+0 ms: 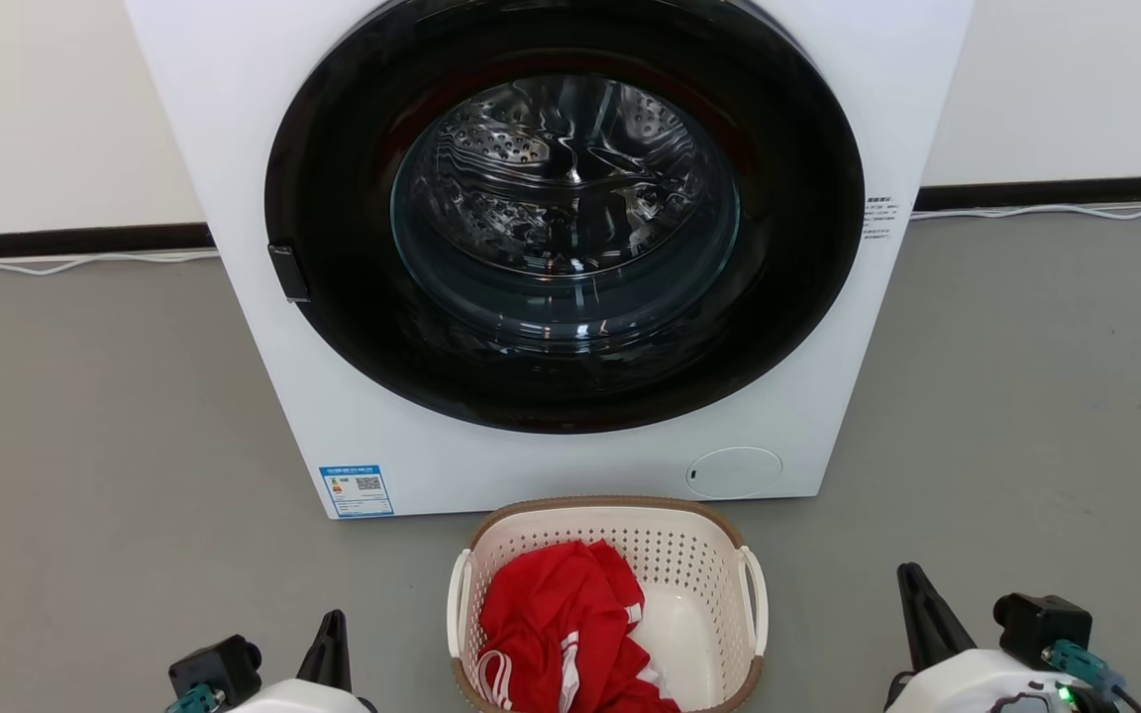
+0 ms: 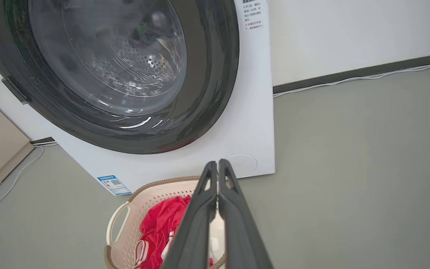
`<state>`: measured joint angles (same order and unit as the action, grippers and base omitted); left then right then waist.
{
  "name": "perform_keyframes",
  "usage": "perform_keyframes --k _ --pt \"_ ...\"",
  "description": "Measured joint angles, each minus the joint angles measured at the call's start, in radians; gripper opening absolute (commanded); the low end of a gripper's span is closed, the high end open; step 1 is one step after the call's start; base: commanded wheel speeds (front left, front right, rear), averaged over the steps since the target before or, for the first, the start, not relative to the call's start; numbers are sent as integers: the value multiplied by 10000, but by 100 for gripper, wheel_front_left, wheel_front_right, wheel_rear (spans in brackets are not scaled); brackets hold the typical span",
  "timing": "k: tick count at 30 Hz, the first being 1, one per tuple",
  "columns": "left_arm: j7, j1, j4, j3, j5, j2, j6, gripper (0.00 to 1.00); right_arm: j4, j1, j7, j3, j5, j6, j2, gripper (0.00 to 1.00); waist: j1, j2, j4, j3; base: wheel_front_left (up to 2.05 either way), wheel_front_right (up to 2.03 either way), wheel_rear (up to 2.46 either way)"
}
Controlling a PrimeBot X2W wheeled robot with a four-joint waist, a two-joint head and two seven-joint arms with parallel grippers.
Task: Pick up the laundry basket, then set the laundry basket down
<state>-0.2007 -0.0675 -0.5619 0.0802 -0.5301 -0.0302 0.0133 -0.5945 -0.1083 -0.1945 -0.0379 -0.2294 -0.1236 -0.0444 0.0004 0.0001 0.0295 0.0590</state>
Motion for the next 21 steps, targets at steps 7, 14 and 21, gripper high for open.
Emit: perform_keyframes --k 7,14,21 --pt "167 0 180 -111 -704 -2 -90 0 174 2 176 -69 -905 0 0 0 -1 0 -20 -41 0 0 0" --pt "424 0 376 -201 -1394 -6 -219 0 385 5 347 -157 -1791 0 2 0 -2 0 -39 -81 0 0 0" --pt "591 0 535 -299 -1979 -8 -238 0 587 6 539 -207 -2533 0 2 0 -2 0 -55 -115 0 0 0"
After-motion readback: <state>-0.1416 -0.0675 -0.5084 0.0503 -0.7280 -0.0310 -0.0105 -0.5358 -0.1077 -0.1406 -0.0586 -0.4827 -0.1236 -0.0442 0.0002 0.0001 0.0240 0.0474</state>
